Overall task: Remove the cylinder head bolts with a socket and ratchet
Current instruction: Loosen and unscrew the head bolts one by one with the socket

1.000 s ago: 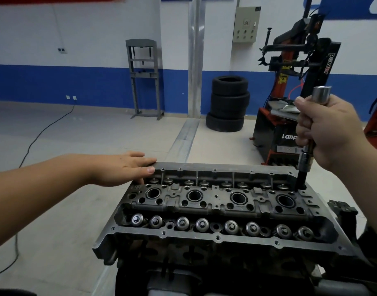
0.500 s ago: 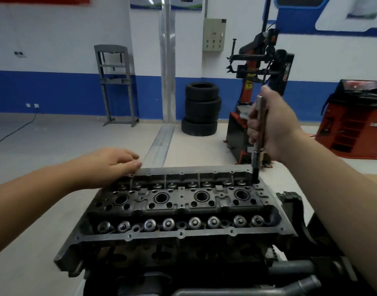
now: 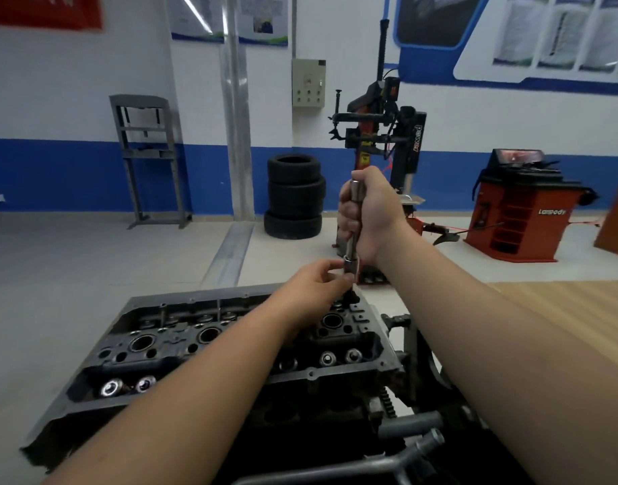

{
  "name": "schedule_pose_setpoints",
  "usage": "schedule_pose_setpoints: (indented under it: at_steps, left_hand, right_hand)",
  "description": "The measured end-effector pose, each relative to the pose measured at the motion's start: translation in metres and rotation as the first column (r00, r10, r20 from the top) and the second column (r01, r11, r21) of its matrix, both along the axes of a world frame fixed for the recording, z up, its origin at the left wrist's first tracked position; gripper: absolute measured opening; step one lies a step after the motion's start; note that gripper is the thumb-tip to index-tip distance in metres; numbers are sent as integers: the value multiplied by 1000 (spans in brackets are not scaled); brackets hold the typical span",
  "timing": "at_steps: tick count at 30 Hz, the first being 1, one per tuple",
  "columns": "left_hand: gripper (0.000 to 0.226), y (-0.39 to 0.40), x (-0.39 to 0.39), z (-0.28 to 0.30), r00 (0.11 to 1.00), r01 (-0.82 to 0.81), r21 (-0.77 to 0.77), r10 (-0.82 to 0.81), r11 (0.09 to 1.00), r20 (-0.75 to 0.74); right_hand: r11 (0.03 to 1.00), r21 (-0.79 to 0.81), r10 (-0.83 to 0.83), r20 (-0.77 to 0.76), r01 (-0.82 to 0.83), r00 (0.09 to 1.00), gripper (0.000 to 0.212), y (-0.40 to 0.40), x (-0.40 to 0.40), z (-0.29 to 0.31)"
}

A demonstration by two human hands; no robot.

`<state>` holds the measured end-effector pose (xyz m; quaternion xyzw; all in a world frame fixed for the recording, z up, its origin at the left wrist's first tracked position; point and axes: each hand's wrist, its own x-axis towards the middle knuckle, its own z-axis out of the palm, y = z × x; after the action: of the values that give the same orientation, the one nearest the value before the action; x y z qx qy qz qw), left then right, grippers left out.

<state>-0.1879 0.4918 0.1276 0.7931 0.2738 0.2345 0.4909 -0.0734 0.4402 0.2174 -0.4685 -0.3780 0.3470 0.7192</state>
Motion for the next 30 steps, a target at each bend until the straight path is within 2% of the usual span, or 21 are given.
schedule_pose_setpoints:
  at_steps: [3,6,10,12,17,23,25,28,30]
  left_hand:
    - [28,-1,9,-5,999,-13,59,10,998,37]
    - [15,0,11,-6,999,3,93,-8,996,52]
    - [25,1,14,-5,999,-7,168,0,986,42]
    - [19,1,15,-6,999,-17,198,9,980,43]
    - [10,0,18,-8,999,0,216,-12,976,51]
    - [14,0,22,-10,999,49,263,-53,964,10]
    - [17,1,23,-11,999,37,289,-34,957,-13]
    - [25,3,25,-12,999,0,338,14,941,-40]
    - [22,4,27,-14,999,8,348,8,938,-45]
  right_hand:
    - [1000,-8,27,7,-27,1000,44,2,3,1]
    - [997,-46,70,98,-66,993,46,2,6,5]
    - [990,-63,134,148,-126,980,44,1,12,7]
    - [986,-58,161,175,-153,971,43,1,15,5]
    - [972,22,231,71,-233,970,44,-1,30,-1]
    - [921,-28,390,66,-389,919,39,-5,38,5]
    - [929,-93,366,95,-358,926,39,-6,37,6]
    - [951,-259,220,198,-166,955,42,-10,38,9]
    - [970,-224,138,167,-99,976,38,-11,35,8]
